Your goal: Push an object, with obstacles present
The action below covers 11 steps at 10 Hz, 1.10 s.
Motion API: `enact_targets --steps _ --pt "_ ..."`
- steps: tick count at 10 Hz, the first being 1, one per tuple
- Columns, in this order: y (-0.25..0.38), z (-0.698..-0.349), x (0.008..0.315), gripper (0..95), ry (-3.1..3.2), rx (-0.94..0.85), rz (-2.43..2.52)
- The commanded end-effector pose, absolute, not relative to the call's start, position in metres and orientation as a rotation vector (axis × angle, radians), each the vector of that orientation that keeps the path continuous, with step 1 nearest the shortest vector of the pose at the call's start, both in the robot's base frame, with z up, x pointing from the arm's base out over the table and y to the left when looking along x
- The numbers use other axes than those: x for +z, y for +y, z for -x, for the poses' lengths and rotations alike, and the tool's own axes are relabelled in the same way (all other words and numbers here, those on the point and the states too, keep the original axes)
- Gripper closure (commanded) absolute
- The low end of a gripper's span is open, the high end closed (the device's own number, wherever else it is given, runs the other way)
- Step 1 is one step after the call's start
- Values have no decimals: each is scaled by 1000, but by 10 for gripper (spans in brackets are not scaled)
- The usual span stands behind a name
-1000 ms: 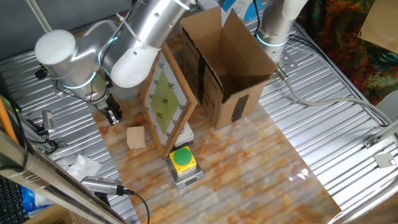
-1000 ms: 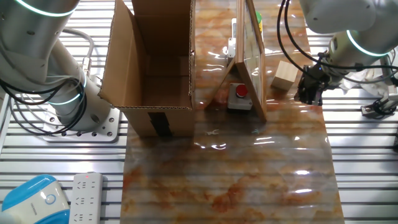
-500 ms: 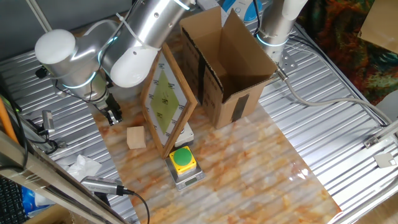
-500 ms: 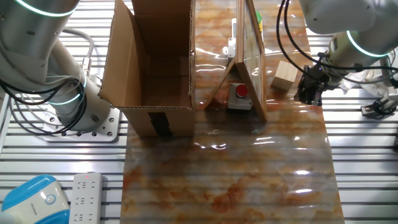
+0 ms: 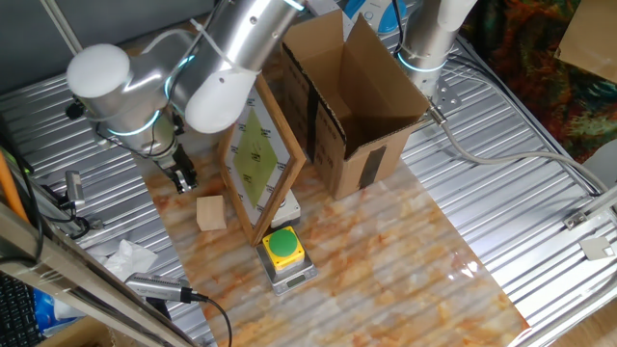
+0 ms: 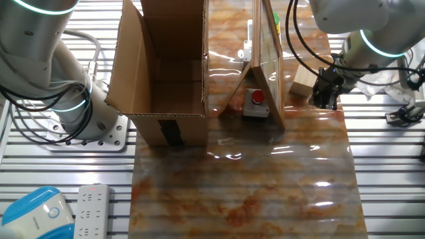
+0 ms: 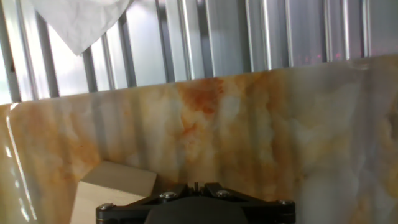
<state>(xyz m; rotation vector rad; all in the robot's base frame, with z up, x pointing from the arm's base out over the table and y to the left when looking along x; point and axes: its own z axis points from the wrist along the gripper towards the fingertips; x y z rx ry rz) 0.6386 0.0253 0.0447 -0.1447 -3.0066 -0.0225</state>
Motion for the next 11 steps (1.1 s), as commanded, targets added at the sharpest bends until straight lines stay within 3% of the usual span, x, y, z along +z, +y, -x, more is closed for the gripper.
enact_targets --steps 1,11 --pt "28 -639 44 950 -3007 -24 160" --pt "63 -635 38 950 -3004 -20 204"
